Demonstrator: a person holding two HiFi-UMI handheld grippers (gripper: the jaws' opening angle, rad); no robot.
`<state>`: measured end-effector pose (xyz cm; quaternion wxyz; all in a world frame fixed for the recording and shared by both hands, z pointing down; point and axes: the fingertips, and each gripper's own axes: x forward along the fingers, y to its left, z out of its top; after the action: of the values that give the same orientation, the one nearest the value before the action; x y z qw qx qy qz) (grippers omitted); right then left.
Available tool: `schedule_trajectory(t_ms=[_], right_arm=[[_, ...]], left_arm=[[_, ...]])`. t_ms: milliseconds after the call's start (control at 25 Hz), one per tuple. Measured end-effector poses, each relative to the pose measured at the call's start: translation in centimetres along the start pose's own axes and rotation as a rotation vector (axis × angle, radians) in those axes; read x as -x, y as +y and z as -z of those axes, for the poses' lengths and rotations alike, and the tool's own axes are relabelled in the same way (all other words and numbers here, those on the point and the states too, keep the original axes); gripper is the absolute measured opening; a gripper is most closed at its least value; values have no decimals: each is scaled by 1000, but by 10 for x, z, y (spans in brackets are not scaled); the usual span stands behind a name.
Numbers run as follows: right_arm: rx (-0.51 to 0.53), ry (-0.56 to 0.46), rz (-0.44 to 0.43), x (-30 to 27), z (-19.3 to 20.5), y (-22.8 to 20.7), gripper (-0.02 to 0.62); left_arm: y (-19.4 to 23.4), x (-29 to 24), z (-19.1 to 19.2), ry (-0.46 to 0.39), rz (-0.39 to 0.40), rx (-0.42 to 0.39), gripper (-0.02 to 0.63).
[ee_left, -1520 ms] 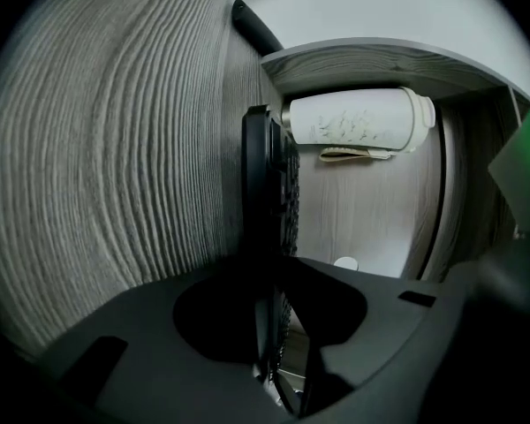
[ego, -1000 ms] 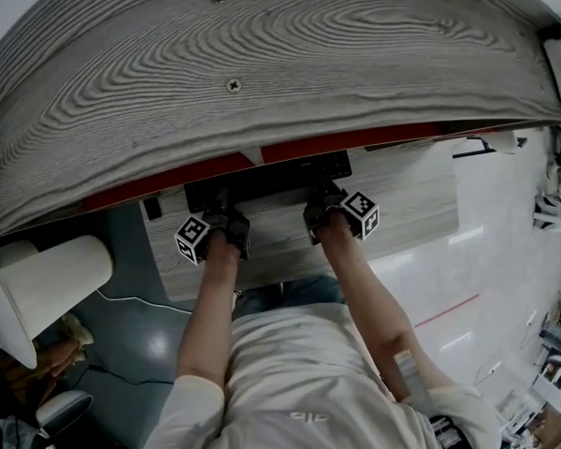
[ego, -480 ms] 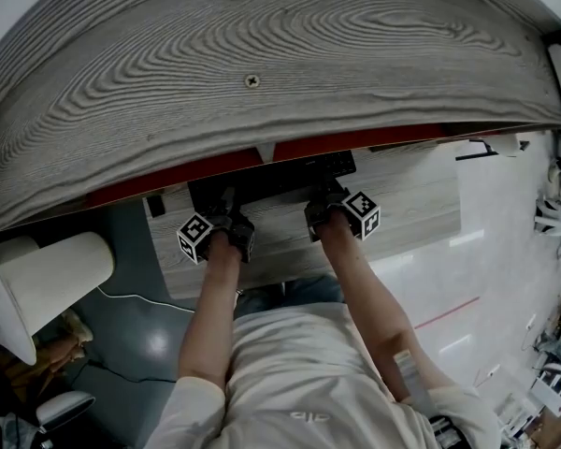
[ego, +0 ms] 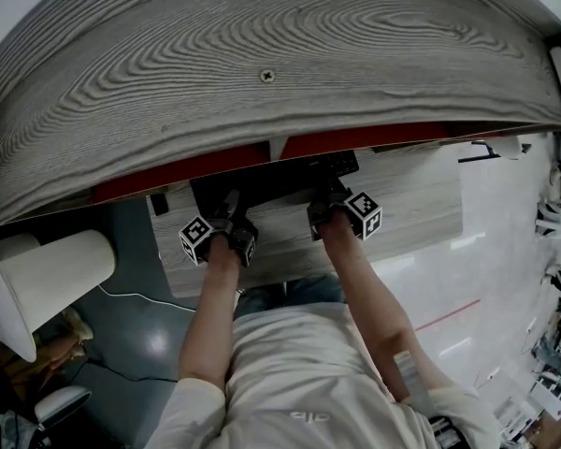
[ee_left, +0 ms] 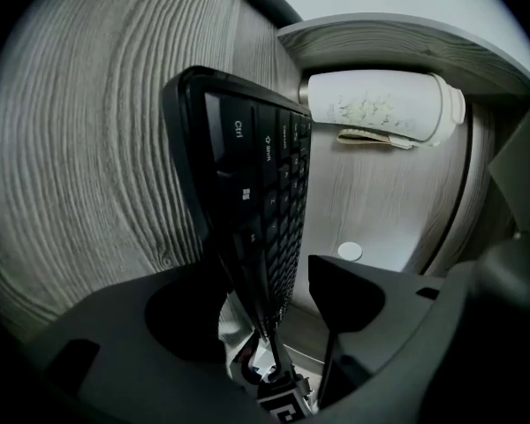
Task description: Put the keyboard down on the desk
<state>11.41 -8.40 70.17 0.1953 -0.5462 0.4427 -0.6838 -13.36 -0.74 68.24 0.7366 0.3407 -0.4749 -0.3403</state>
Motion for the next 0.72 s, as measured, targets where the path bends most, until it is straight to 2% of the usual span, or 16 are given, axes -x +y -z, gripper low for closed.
schedule_trajectory(t_ms=[280, 600, 720], right_arm=[[9, -10, 5, 0, 0, -2, 123], [8, -6, 4, 3, 6, 4, 120], [-7, -10, 21, 7, 10, 4, 120]], left_arm=[[6, 4, 3, 10, -30, 48, 307], [11, 6, -8, -97, -87, -40, 308], [7, 7, -14, -157, -81, -59, 336]])
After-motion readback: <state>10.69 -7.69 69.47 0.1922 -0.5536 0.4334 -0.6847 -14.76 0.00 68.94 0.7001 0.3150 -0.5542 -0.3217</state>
